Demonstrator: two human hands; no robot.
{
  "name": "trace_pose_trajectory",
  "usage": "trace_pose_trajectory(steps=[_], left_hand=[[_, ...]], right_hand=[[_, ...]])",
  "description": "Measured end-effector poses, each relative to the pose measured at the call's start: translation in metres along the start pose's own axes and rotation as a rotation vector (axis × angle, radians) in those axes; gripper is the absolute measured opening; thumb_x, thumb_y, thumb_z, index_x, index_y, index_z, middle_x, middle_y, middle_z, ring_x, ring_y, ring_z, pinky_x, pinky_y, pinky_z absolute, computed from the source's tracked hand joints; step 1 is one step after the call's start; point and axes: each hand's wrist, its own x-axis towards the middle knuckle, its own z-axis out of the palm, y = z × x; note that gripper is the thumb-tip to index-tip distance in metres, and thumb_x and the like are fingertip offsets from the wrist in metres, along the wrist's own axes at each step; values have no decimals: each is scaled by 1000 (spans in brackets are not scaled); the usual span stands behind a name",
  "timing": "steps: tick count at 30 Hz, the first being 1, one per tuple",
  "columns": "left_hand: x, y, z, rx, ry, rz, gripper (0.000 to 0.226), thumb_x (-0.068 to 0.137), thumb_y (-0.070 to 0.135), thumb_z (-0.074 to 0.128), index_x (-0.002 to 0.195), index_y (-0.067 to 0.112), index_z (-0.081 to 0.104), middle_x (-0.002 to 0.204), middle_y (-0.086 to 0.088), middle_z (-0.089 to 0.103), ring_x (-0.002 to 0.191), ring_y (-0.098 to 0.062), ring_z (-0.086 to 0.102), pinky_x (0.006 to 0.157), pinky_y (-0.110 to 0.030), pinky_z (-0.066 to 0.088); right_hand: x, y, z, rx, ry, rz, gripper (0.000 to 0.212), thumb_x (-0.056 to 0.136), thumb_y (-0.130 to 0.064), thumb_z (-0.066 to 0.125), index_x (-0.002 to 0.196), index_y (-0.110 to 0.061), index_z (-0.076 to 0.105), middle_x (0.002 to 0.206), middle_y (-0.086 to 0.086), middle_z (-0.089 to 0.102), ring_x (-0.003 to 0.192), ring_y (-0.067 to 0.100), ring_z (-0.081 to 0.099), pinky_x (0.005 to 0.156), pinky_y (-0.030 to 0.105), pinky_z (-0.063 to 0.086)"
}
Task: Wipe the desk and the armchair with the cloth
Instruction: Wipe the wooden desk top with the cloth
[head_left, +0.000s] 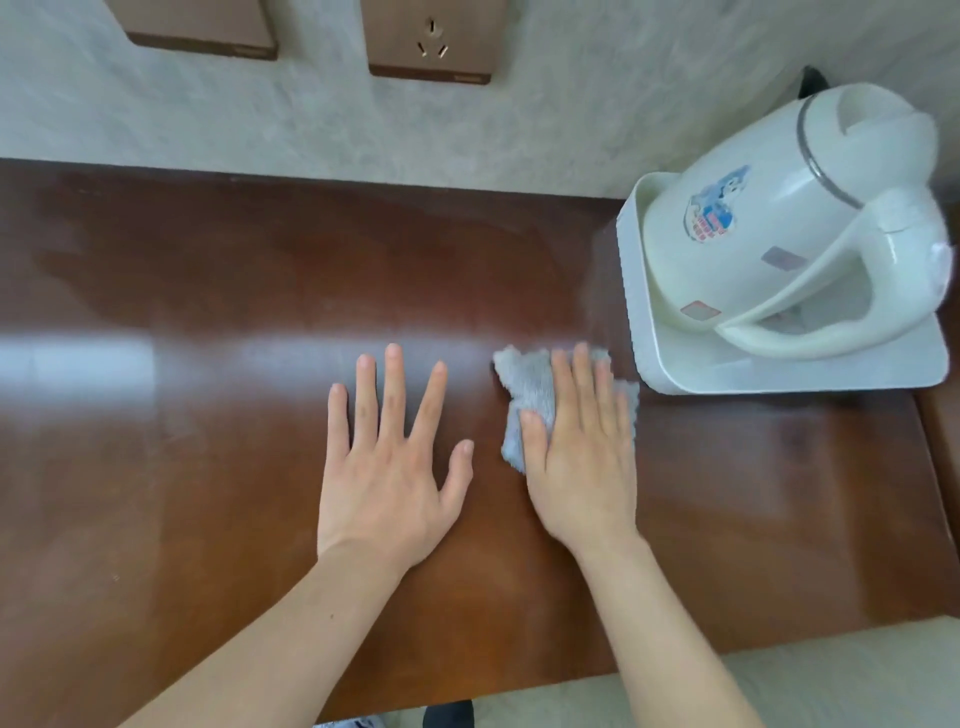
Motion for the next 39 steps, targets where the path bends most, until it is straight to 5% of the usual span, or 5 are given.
trace_pose_trajectory(steps=[8, 12, 21, 33, 39], left_hand=[[1, 0, -3, 46, -24, -13, 74, 99, 61, 21, 163, 24, 16, 169, -17, 12, 156, -37, 7, 124, -57, 13], [1, -1, -4, 45, -33, -20, 73, 99, 62, 19, 163, 26, 16, 169, -16, 10, 156, -36, 6, 124, -56, 11], [-2, 0, -5, 25, -19, -27, 72, 100, 63, 9, 164, 29, 8, 170, -13, 2, 156, -34, -1, 125, -55, 7], [-3, 2, -3, 6, 14, -33, 72, 100, 62, 13, 164, 28, 10, 170, -13, 2, 156, -33, -2, 126, -53, 6], [-3, 0, -3, 10, 7, -24, 72, 100, 62, 11, 164, 29, 7, 171, -12, 1, 156, -33, -3, 126, -53, 6]], right_hand=[[155, -2, -15, 17, 8, -26, 61, 106, -42, 28, 159, -15, 16, 168, 6, 10, 155, 25, 3, 125, 42, 2], [108, 6, -14, 37, 14, -92, 62, 105, -43, 30, 159, -14, 18, 168, 7, 15, 155, 26, 5, 125, 45, 9], [-150, 12, 14, 17, -87, 39, 65, 105, -48, 22, 161, -19, 8, 169, 0, 3, 156, 23, 4, 122, 48, 14], [34, 10, -9, 4, -48, -35, 62, 105, -47, 28, 160, -20, 16, 169, 2, 11, 156, 22, 1, 126, 43, 1], [-52, -3, 4, 50, 39, 131, 64, 104, -48, 28, 159, -18, 20, 168, 3, 15, 156, 22, 6, 126, 44, 9]])
